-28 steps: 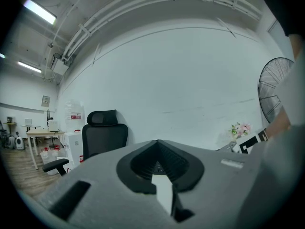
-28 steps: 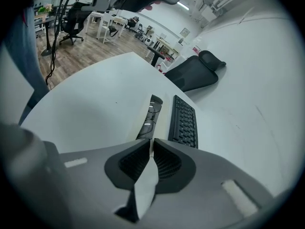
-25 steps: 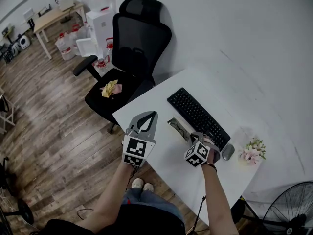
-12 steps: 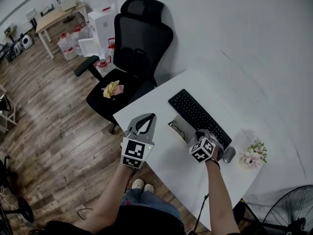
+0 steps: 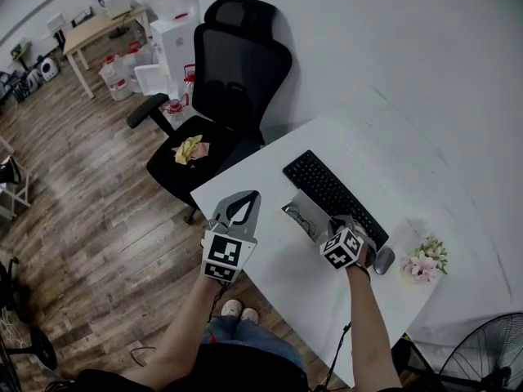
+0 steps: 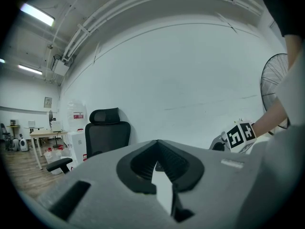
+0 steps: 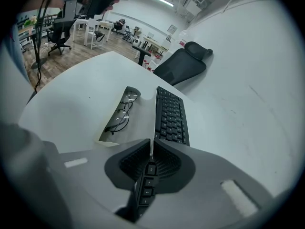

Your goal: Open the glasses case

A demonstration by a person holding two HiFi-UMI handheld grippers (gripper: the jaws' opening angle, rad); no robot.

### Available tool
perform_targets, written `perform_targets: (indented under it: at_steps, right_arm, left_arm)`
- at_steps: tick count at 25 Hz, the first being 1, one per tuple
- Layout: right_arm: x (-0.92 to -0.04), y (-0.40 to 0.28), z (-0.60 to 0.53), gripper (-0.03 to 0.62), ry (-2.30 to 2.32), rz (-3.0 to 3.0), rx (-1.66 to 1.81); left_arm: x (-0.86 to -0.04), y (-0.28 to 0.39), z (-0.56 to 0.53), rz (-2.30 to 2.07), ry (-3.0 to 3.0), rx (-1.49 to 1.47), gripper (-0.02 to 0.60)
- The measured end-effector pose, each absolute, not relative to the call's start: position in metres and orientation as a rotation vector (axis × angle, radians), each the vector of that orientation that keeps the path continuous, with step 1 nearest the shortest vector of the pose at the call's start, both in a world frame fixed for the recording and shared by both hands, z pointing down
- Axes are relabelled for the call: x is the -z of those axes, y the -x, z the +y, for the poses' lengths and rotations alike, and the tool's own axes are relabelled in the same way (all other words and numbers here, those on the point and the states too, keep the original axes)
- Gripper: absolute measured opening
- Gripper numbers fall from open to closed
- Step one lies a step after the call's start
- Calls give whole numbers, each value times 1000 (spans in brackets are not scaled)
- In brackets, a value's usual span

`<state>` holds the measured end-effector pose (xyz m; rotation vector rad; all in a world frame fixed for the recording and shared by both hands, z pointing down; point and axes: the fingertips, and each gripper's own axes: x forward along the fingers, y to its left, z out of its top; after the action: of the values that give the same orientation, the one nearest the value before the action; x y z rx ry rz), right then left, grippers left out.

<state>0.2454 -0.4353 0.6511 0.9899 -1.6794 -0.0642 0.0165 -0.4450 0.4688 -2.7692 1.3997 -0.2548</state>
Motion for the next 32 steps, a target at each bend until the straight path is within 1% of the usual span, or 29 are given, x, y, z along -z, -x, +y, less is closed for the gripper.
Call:
perform_targets:
  at_steps: [5,11,14,18,24,32]
  right_arm:
    - [-650,-244,-435,32,-1003,-1700,52]
    - [-640,-243,-430,61,-1045,-1739,33]
    - [-627,-243,-424,64,-1087,-1764,30]
    - [-592,-236,-420,54,-1240,-1870,5]
    - [-516,-222,-409,28,-1607,-2161,-53]
    - [-435,-219,-377,9,-1993,-2330,-9]
  left_arm:
    - [-467,-17,-443,1396,2767,255,8]
    - [-463,-18,-439,1387,2764,246,8]
    - [-459,-21,-436,1372,2765,237,8]
    - [-454,-26,-434,1346,2769,223,8]
    - [-444,-39,-426,1289,2784,187,8]
    - [-426,-53,-415,1218,2790,136,8]
